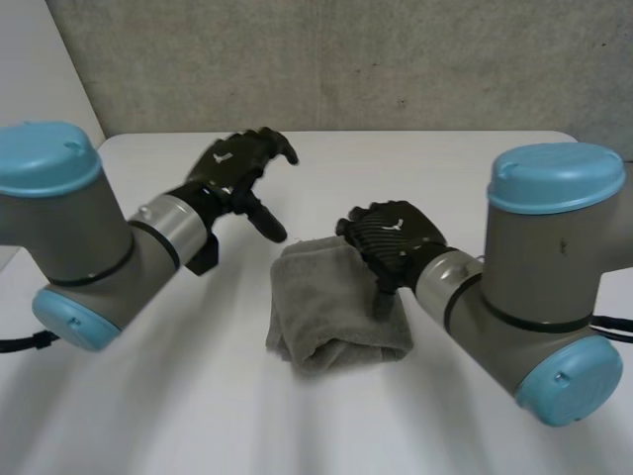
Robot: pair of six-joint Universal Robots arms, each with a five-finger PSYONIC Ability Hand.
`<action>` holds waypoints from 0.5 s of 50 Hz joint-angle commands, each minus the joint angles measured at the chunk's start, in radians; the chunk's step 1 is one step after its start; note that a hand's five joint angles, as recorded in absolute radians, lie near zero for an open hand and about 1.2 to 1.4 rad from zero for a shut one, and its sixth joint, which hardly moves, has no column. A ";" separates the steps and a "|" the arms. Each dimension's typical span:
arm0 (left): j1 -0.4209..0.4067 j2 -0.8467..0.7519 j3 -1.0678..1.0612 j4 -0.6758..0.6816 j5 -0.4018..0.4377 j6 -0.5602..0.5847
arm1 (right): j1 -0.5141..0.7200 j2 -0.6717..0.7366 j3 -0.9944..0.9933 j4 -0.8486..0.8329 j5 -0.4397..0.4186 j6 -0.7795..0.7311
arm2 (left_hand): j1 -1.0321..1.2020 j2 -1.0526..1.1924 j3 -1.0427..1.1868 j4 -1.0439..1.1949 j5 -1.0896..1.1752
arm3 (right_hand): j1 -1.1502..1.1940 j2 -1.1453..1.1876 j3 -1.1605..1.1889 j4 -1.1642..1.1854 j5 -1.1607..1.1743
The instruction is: Fold the towel.
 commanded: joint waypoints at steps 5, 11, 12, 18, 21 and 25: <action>-0.090 -0.008 -0.085 -0.079 -0.006 -0.005 | -0.103 0.041 0.026 -0.005 -0.099 0.177 | -0.050 -0.050 -0.055 -0.059 -0.037 | -0.053 -0.069 -0.071 -0.082 -0.066; -0.146 -0.068 -0.111 -0.077 -0.063 -0.017 | -0.119 0.084 0.029 -0.014 -0.115 0.249 | -0.044 -0.044 -0.049 -0.053 -0.031 | -0.053 -0.069 -0.071 -0.082 -0.066; -0.147 -0.068 -0.111 -0.077 -0.063 -0.017 | -0.119 0.084 0.029 -0.015 -0.115 0.249 | -0.044 -0.044 -0.049 -0.053 -0.031 | -0.053 -0.069 -0.071 -0.082 -0.066; -0.154 -0.145 -0.106 -0.079 -0.187 -0.006 | -0.120 0.149 0.051 -0.082 -0.110 0.282 | -0.044 -0.044 -0.049 -0.053 -0.031 | -0.053 -0.069 -0.071 -0.082 -0.066; -0.154 -0.172 -0.100 -0.079 -0.221 -0.006 | -0.120 0.179 0.052 -0.096 -0.105 0.272 | -0.044 -0.044 -0.049 -0.053 -0.031 | -0.053 -0.069 -0.071 -0.082 -0.066; -0.151 -0.189 -0.096 -0.080 -0.233 -0.006 | -0.120 0.216 0.045 -0.096 -0.102 0.271 | -0.044 -0.044 -0.049 -0.053 -0.031 | -0.053 -0.069 -0.071 -0.082 -0.066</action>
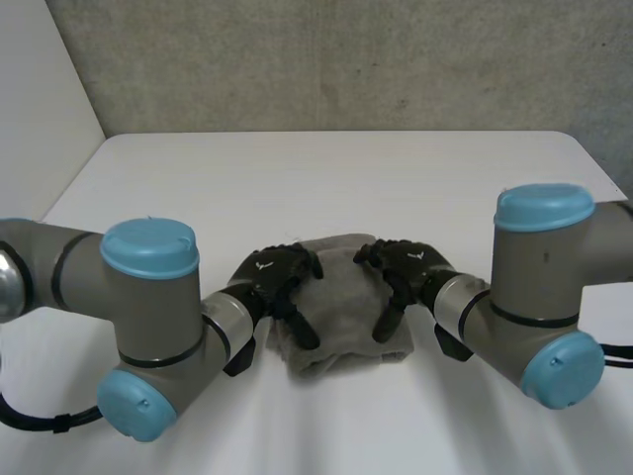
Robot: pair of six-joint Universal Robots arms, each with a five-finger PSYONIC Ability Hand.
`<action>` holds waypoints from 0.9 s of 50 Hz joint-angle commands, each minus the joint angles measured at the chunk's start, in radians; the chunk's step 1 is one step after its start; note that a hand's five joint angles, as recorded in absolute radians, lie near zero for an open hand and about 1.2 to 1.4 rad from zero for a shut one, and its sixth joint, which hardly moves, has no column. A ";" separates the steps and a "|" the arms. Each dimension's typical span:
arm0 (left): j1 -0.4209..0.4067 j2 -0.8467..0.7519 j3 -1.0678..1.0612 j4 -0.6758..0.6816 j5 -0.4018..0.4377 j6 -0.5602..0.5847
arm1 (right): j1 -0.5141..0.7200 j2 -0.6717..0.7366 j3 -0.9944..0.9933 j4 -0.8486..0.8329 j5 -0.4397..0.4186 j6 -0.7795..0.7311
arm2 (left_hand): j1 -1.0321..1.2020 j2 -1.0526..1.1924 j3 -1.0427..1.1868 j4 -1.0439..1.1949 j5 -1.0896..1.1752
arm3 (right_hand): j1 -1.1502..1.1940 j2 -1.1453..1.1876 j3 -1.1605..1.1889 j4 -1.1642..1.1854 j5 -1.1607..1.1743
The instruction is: Fold the towel.
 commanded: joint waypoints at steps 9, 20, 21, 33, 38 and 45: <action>0.013 0.005 0.011 -0.004 -0.042 -0.004 | 0.009 0.031 -0.003 -0.012 0.007 -0.005 | -0.056 -0.056 -0.061 -0.065 -0.042 | -0.050 -0.069 -0.071 -0.082 -0.066; 0.014 0.145 0.009 -0.009 -0.040 -0.004 | 0.029 -0.162 0.001 -0.007 0.067 0.007 | -0.062 -0.061 -0.067 -0.071 -0.048 | -0.050 -0.069 -0.071 -0.082 -0.066; 0.016 0.165 0.011 -0.012 -0.042 -0.002 | 0.033 -0.191 -0.002 -0.006 0.093 0.007 | -0.062 -0.061 -0.067 -0.071 -0.048 | -0.050 -0.069 -0.071 -0.082 -0.066; 0.037 0.320 0.120 -0.218 -0.098 -0.002 | 0.019 -0.364 -0.059 0.077 0.222 0.010 | -0.064 -0.064 -0.070 -0.074 -0.051 | -0.050 -0.069 -0.071 -0.082 -0.066; 0.071 0.380 0.169 -0.281 -0.178 0.002 | 0.016 -0.452 -0.092 0.131 0.239 0.010 | -0.064 -0.064 -0.070 -0.074 -0.051 | -0.050 -0.069 -0.071 -0.082 -0.066; 0.125 0.432 0.190 -0.336 -0.218 0.010 | 0.004 -0.493 -0.092 0.138 0.247 0.009 | -0.064 -0.064 -0.070 -0.074 -0.051 | -0.050 -0.069 -0.071 -0.082 -0.066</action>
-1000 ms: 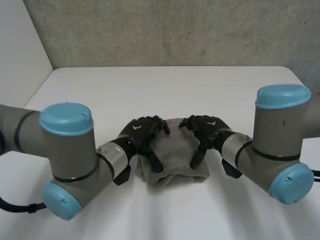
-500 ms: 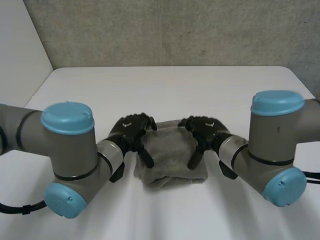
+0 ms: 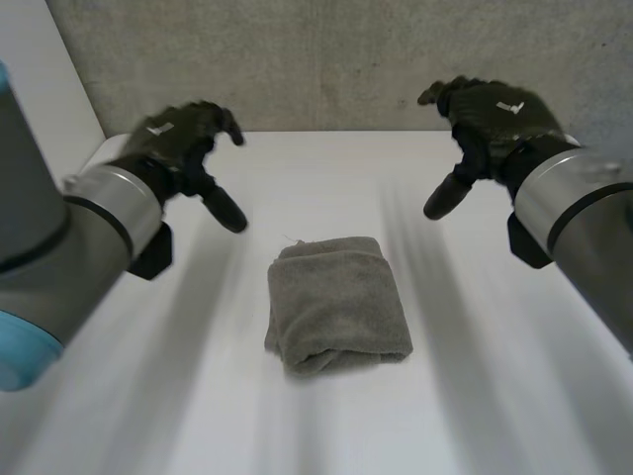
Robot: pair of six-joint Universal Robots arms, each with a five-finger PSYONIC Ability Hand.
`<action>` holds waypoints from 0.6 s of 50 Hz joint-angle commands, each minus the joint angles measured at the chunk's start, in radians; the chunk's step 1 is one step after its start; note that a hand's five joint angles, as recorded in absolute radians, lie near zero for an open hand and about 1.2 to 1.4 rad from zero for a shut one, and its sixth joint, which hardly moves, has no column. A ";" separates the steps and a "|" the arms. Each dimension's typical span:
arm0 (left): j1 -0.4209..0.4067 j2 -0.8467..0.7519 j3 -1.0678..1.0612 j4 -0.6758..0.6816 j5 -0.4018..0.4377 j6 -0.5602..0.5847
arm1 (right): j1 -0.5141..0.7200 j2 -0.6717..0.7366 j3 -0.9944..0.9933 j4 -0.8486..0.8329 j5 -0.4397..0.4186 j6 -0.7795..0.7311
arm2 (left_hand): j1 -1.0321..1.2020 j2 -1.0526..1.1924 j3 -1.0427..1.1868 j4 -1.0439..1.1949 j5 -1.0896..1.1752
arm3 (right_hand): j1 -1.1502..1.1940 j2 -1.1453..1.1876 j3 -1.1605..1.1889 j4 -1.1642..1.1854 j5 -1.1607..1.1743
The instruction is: Fold the towel.
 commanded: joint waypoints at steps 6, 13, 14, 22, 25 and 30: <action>0.043 0.065 0.019 -0.041 -0.031 0.037 | -0.012 -0.048 0.000 0.010 0.040 -0.002 | -0.063 -0.062 -0.070 -0.074 -0.049 | -0.031 -0.069 -0.065 -0.082 -0.066; 0.041 0.070 0.017 -0.041 -0.031 0.040 | -0.012 -0.045 0.002 0.010 0.074 -0.005 | -0.063 -0.062 -0.070 -0.074 -0.049 | -0.031 -0.069 -0.065 -0.082 -0.066; 0.041 0.073 0.016 -0.041 -0.031 0.042 | -0.012 -0.045 0.003 0.010 0.083 -0.006 | -0.063 -0.062 -0.070 -0.074 -0.049 | -0.031 -0.069 -0.065 -0.082 -0.066; 0.043 0.075 0.013 -0.037 -0.031 0.040 | -0.012 -0.039 0.005 0.009 0.098 -0.011 | -0.063 -0.062 -0.070 -0.074 -0.049 | -0.031 -0.069 -0.065 -0.082 -0.066; 0.043 0.075 0.011 -0.035 -0.031 0.040 | -0.011 -0.037 0.007 0.009 0.098 -0.009 | -0.063 -0.062 -0.070 -0.074 -0.049 | -0.031 -0.069 -0.065 -0.082 -0.066; 0.043 0.067 0.004 -0.029 -0.024 0.034 | -0.011 -0.034 0.010 0.009 0.092 -0.011 | -0.063 -0.062 -0.070 -0.074 -0.049 | -0.031 -0.069 -0.065 -0.082 -0.066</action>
